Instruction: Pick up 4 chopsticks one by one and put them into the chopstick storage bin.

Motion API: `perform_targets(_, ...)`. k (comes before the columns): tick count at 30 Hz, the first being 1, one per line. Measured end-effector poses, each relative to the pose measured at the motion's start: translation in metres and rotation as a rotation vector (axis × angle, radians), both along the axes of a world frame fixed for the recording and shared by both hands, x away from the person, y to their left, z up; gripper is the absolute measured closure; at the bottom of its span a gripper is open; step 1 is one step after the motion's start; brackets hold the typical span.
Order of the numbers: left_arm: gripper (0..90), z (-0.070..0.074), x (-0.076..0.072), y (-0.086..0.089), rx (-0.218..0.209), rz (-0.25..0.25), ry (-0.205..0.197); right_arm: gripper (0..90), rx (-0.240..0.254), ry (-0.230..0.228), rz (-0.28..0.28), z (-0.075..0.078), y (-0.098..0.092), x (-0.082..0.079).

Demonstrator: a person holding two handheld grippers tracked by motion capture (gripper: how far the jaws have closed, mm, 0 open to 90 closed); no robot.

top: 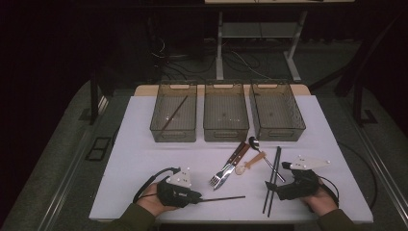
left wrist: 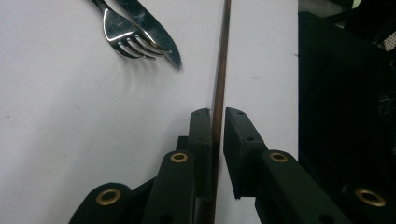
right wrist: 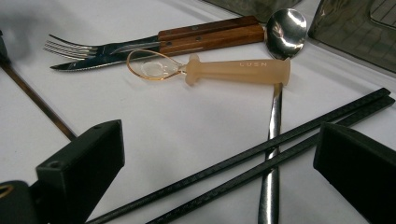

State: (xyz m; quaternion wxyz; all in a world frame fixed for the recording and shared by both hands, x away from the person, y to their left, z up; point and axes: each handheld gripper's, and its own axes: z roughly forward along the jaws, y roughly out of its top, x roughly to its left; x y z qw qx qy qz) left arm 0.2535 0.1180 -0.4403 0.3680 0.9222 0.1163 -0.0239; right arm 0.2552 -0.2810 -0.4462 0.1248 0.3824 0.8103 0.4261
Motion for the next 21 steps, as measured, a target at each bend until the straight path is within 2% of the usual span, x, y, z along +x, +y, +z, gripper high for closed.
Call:
perform_targets(9,81.0,-0.0022,0.0002,-0.0006,0.028,-0.008,-0.002,1.6,-0.003,0.003,0.001,0.0,0.0003,-0.0001)
perform_targets(12,81.3,-0.0038,-0.0021,-0.0025,0.006,0.016,0.002,1.6,-0.004,0.002,0.001,-0.0001,0.0003,-0.0001)
perform_targets(15,81.8,-0.0034,-0.0023,-0.0027,0.018,0.004,-0.014,1.6,-0.004,0.002,0.001,-0.0002,0.0001,0.0)
perform_targets(21,83.8,-0.0032,-0.0025,-0.0032,0.023,0.007,-0.019,1.6,-0.009,0.002,0.004,-0.0006,0.0007,0.0)
